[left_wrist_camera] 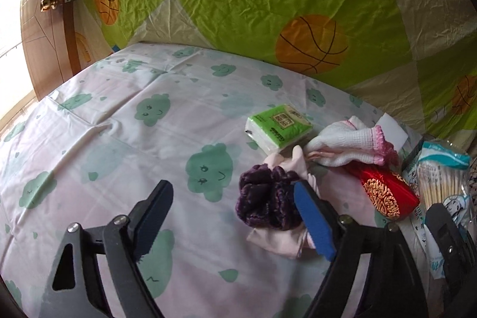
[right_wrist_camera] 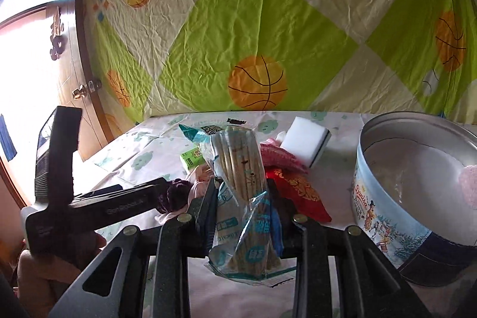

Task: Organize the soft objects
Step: 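Grasp the dark purple scrunchie with the left tool while the right tool holds the stick packet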

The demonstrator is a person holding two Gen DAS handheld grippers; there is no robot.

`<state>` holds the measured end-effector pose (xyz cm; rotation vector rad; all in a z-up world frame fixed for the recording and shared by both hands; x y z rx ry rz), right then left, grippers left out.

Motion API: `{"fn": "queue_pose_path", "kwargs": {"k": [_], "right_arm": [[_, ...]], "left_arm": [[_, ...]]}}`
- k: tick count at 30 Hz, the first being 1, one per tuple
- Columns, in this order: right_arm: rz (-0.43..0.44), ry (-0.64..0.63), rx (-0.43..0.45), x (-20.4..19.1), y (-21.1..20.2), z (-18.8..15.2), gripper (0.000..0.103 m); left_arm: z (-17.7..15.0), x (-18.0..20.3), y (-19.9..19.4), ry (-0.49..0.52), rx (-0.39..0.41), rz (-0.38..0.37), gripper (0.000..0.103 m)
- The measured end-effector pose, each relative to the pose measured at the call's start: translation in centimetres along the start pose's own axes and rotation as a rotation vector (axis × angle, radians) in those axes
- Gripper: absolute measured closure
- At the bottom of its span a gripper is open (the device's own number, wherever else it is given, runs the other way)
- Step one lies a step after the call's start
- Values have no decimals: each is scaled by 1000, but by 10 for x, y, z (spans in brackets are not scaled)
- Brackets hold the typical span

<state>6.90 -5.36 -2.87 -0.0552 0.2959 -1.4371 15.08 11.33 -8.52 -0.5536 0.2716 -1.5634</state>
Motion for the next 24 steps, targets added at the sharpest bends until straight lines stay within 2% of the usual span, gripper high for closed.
{"fn": "queue_pose_path", "kwargs": {"k": [2,4,5,7,8,10,13,16,19,24], "right_arm": [[0,-13,5,-3,1,0,71],[-2,-21,7,-5,2,1,71],[-3,-21,3,-5,3,0,71],[-1,-14,-11,-2,4,-3,71],[-3,-7,-14,-1,5,-4,71],[-6,5,-14,1,4,-4,71],[-10,5,0,1,2,-3,71],[-12,-14,24,-3,-2,-1,71],[-25,-45,62,-8,-9,3,71],[-68,-97,127,-11,-18,9,71]], "left_arm": [[-4,9,10,14,-31,-9,24],[-8,15,18,31,-77,-27,35],[-10,17,19,26,-89,-48,37],[-13,18,24,13,-120,-73,50],[-12,18,23,6,-112,-76,57],[-12,18,21,-5,-109,-91,63],[-4,9,6,-48,-28,-87,63],[10,-2,-23,-112,135,-116,63],[17,-12,-52,-141,267,-103,63],[18,-22,-73,-170,345,-97,63]]}}
Point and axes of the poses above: each gripper's, at about its wrist camera, not at the fingertips, and y roughly the way its jaws point, x to its right, z to its top, the point moved 6 cm from there along y, roughly the way its jaws point, and after that the axes turned 14 degrees about x, right-handed, at the moved point
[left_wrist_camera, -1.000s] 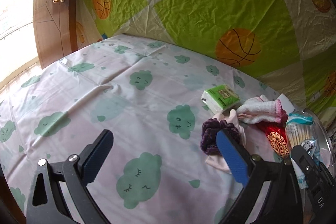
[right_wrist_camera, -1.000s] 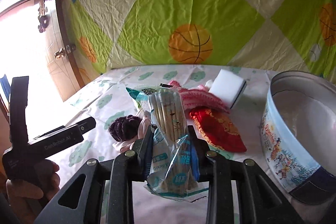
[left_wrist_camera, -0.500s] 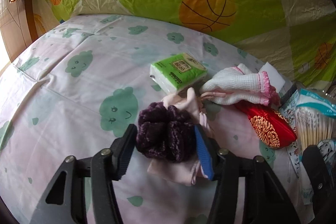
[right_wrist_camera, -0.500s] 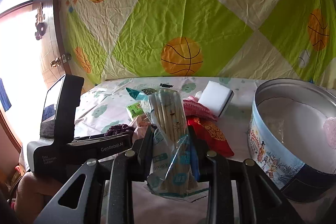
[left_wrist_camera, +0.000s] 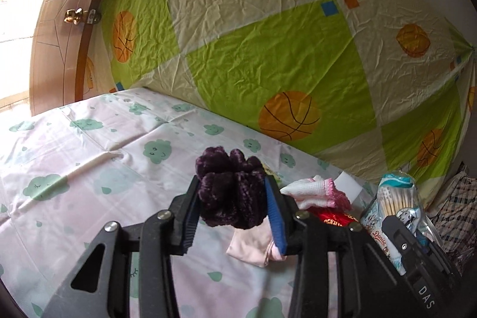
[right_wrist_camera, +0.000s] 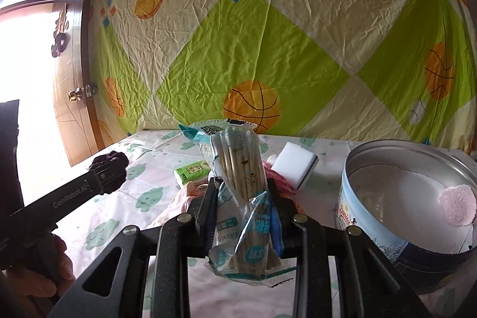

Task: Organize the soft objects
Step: 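Grasp the dark purple scrunchie with the left tool while the right tool holds the stick packet, then carry the scrunchie and stick packet over the open tin with both tools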

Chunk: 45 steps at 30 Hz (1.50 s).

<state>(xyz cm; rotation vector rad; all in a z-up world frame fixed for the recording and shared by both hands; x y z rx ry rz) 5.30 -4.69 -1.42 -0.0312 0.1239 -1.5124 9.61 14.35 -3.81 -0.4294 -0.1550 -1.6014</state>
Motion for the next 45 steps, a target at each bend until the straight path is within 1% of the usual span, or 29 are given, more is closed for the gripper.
{"fn": "queue_pose_path", "kwargs": {"k": [5,8,11,14,20,30,39,45], "right_arm": [[-48,-35,42,4,-4,6,71],[-66,-41,50,7,-6,7,71],[-87,-45,60,11,-9,8,71],[-106,-46,71,15,-14,9,71],[-141,-14,73,31,-24,9,71],[-181,56,54,62,-47,5,71],[-231,38,64,82,-67,5,71],[-276,25,77,108,-83,7,71]], "left_arm": [[0,-5,-8,-7,9,30,63],[-5,1,-10,33,-11,39,63],[-6,8,-15,77,-2,54,63],[-8,14,-17,121,-11,67,63],[-12,22,-23,144,-20,72,63],[-14,42,-29,189,-23,53,63],[-19,63,-36,203,-30,16,63],[-20,78,-42,200,-31,-15,63]]}}
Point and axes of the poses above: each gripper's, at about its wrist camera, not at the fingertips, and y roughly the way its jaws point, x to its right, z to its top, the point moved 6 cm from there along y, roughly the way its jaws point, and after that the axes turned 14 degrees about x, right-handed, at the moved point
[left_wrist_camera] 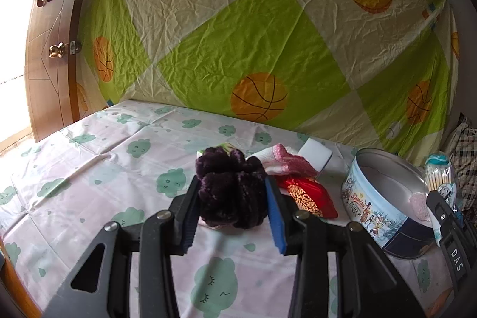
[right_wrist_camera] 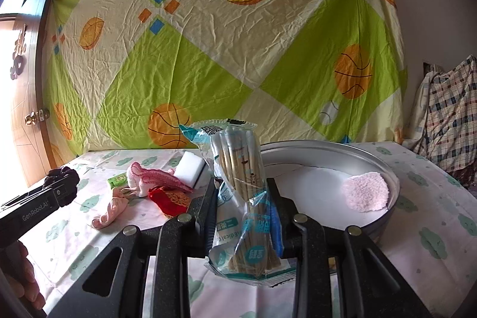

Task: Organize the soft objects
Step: 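Carry the scrunchie and stick packet over the open tin with both tools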

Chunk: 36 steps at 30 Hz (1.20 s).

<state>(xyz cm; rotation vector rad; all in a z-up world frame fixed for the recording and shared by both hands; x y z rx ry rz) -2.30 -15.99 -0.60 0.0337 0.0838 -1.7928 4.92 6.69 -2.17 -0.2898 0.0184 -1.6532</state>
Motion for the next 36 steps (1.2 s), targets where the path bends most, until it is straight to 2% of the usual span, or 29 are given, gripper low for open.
{"fn": "queue_pose_path", "kwargs": {"k": [12,22,27,36], "right_arm": [[-121,-2,19,80,-17,13,71],[-222,6,35,139,-18,31,71],[-253,-4,43,157,-13,38,71],[-278,-47,31,167,17,42,71]], "left_arm": [[4,59,-11,33,15,-99,63],[2,123,-14,60,-1,-223,63],[5,156,-11,77,-8,-278,63],[1,209,3,105,-35,-325,63]]}}
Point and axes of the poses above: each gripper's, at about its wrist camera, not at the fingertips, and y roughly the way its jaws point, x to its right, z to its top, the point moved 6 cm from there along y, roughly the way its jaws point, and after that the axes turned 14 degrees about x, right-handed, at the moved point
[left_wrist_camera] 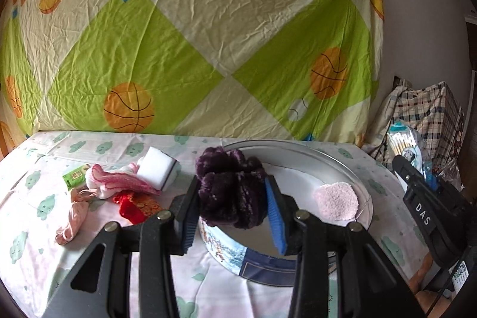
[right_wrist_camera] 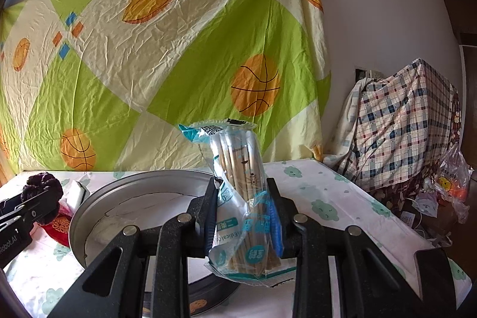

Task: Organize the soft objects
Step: 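Carry the scrunchie and stick packet over the open tin with both tools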

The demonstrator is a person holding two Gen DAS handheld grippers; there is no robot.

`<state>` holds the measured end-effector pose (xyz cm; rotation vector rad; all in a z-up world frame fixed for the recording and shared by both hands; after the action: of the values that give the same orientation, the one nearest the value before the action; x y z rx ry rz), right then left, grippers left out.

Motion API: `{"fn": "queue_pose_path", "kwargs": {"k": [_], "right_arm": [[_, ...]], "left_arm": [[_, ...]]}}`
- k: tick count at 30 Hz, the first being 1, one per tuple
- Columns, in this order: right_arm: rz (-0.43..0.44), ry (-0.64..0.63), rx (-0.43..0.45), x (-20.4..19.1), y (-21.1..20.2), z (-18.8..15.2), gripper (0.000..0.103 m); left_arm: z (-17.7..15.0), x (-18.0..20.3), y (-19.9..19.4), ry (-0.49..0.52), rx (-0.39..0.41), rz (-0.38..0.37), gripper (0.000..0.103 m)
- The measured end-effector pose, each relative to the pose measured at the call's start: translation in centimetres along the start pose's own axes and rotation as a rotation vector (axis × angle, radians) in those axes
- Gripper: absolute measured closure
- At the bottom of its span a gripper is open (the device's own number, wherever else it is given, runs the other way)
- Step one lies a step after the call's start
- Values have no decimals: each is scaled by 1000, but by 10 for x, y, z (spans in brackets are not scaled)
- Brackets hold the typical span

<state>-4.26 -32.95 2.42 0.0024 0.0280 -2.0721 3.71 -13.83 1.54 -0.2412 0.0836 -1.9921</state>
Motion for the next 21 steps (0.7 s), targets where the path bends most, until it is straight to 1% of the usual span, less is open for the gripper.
{"fn": "queue_pose_path", "kwargs": {"k": [8,16,21], "right_arm": [[-21,-20,-34,-1,28,-16,71],[-42,-31,-82,2,52,-28,71],[-17,-26,-121,-3,63,-37,71]], "left_arm": [[-10,24,30,12,-40,-16,63],[-24,37,56,21,-84,-23,63],[-31,38,68,31,-106,-12,63]]}}
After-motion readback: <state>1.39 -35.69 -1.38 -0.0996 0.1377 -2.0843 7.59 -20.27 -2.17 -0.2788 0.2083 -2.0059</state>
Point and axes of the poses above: each gripper's, at about its wrist camera, not at the fingertips, and y roughly the way its jaws point, x to its right, z to its top, the point moved 6 cm from there along y, roughly the way its jaws point, and after that the axes turned 14 degrees about x, right-handed, at the moved point
